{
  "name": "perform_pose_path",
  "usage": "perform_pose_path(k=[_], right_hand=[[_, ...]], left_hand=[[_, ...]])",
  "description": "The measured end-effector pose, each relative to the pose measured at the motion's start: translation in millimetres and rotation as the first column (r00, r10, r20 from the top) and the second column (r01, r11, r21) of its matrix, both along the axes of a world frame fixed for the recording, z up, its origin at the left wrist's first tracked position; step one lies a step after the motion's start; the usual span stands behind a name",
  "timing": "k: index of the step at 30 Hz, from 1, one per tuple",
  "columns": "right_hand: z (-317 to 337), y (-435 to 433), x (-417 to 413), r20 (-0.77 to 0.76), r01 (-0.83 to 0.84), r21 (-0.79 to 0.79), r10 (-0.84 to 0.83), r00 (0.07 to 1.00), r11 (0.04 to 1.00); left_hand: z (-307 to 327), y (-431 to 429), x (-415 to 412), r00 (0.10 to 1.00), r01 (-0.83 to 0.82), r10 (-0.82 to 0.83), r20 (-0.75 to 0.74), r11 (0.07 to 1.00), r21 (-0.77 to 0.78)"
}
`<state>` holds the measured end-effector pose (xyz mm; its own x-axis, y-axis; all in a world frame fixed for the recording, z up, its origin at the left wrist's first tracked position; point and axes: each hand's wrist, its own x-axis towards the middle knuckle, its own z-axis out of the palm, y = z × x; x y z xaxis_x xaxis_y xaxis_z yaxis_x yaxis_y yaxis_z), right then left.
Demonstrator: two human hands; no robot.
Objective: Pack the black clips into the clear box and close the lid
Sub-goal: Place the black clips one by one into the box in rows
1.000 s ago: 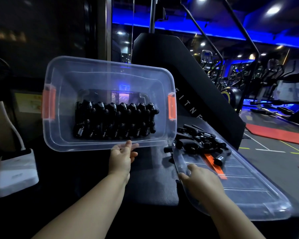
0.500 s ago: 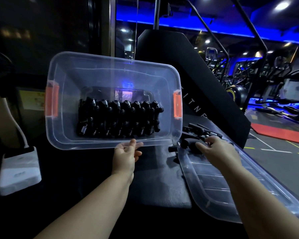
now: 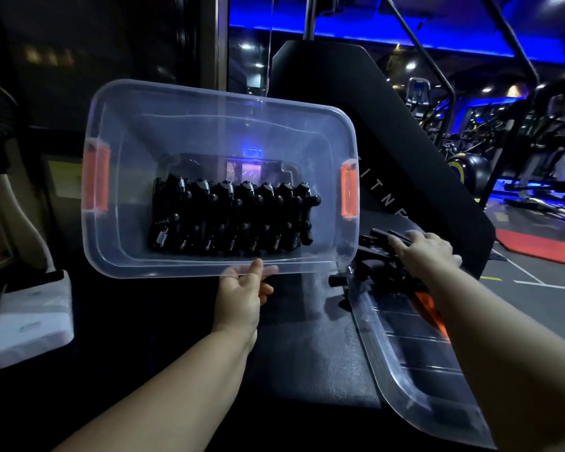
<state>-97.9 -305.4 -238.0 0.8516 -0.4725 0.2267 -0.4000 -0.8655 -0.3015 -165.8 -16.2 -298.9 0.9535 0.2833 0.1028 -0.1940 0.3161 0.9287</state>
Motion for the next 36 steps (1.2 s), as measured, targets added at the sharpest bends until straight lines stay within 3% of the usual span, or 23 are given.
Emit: perform_pose_path(k=[7, 14, 24, 29, 33, 36], right_hand=[[-6.8, -0.4, 16.4, -0.135, 0.035, -0.09, -0.047, 0.99, 0.995], [-9.8, 0.1, 23.7, -0.099, 0.046, -0.164, -0.062, 0.993, 0.985], [0.1, 8.6, 15.6, -0.073, 0.031, -0.118, -0.04, 0.997, 0.993], [10.6, 20.6, 3.5, 0.241, -0.021, 0.189, -0.026, 0.97, 0.982], [22.0, 30.9, -8.7, 0.582, -0.251, 0.436, -0.058, 0.811, 0.864], [34.6, 45.5, -14.3, 0.708, -0.382, 0.551, -0.174, 0.684, 0.742]], left_hand=[[-1.3, 0.0, -0.3, 1.0, 0.011, -0.011, -0.002, 1.0, -0.003], [-0.8, 0.4, 1.1, 1.0, 0.006, -0.006, 0.007, 1.0, -0.017], [2.4, 0.9, -2.1, 1.0, 0.019, -0.019, 0.0, 1.0, -0.015], [2.3, 1.3, -2.1, 1.0, 0.024, -0.024, 0.009, 1.0, -0.012], [2.6, 1.8, -3.0, 0.999, 0.034, -0.034, 0.004, 0.999, -0.028], [3.0, 2.6, -3.4, 0.999, 0.036, -0.036, -0.002, 0.999, -0.033]])
